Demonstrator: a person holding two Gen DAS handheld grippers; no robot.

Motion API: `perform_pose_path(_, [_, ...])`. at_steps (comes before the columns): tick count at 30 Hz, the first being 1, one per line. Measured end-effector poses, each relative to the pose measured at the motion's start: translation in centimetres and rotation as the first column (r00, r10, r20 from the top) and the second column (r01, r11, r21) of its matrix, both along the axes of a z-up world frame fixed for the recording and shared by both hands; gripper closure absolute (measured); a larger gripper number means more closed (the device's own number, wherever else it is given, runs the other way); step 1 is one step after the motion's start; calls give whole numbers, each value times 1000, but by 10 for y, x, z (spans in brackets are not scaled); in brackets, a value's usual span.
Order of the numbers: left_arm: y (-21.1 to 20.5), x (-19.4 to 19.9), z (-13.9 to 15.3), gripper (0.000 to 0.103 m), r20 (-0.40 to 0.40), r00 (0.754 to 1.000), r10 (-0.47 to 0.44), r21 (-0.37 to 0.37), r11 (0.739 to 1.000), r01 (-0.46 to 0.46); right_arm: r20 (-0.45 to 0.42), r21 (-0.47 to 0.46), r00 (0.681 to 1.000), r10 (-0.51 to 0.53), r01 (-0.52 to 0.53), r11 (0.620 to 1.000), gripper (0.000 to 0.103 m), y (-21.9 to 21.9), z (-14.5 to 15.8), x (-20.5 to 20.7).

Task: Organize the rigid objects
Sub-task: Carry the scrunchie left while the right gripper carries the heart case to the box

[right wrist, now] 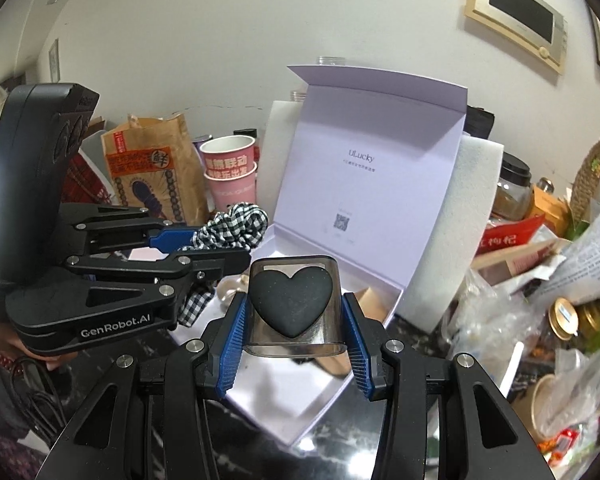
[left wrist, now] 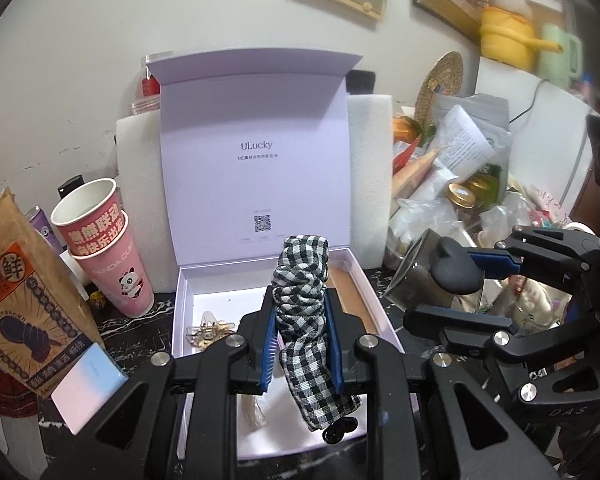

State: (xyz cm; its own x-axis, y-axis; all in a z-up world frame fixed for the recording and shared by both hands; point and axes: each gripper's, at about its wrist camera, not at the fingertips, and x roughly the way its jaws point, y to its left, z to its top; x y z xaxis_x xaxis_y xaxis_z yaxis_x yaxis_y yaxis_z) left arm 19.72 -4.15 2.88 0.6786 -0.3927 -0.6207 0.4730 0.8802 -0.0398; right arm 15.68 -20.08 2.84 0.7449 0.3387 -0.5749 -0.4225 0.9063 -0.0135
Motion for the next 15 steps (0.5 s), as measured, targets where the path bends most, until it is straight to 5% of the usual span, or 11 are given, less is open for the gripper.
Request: perform_pose_path(15, [5, 58, -18, 82, -17, 1000, 26, 48, 999, -26, 0, -13, 1000, 14, -14, 1000, 58, 8, -13, 60])
